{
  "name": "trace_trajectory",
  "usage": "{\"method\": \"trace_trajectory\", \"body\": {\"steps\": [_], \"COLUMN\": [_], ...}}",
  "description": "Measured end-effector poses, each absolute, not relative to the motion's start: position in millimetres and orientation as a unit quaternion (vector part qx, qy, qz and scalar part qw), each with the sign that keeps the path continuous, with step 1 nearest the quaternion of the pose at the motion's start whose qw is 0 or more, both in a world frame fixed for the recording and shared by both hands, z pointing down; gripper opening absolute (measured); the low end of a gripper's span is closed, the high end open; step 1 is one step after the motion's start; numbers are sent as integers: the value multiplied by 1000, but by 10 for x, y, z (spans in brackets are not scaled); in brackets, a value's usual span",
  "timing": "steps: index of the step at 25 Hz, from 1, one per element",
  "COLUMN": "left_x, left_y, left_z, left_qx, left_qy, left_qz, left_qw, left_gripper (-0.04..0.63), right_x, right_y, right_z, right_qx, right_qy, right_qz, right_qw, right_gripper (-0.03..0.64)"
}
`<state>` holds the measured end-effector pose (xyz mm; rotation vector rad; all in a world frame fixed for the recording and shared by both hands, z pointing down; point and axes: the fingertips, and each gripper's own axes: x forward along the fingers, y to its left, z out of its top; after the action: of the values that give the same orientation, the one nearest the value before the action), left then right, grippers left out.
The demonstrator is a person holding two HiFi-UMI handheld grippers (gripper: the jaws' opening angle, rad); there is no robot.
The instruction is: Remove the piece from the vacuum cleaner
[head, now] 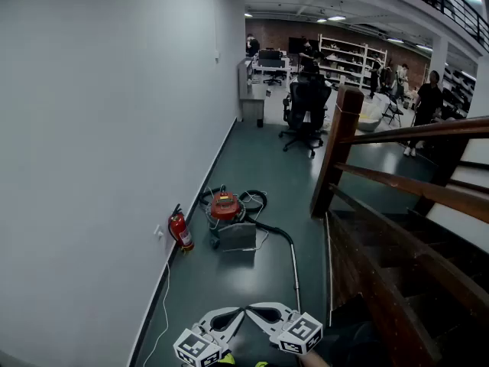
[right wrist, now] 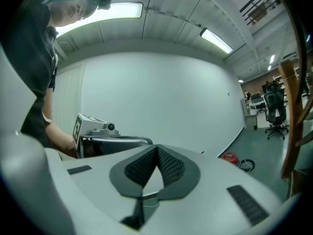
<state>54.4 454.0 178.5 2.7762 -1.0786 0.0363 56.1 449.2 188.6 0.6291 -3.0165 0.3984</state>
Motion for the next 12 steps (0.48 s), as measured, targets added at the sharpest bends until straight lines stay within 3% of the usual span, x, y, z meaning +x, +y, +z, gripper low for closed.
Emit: {"method": "trace_trajectory", "body": {"steps": [12], "left_x": [487], "left_y": [4498], "left_z": [1799], "left_qx": [930], "left_qy": [-356], "left_qz": [7], "left_qw": [93], "left_gripper": [8], "right_x": [506], "right_y": [4451], "right_z": [1909], "right_qx": [211], "right_qy": [-968], "right_qz": [133], "right_qw": [30], "right_gripper": [14]}}
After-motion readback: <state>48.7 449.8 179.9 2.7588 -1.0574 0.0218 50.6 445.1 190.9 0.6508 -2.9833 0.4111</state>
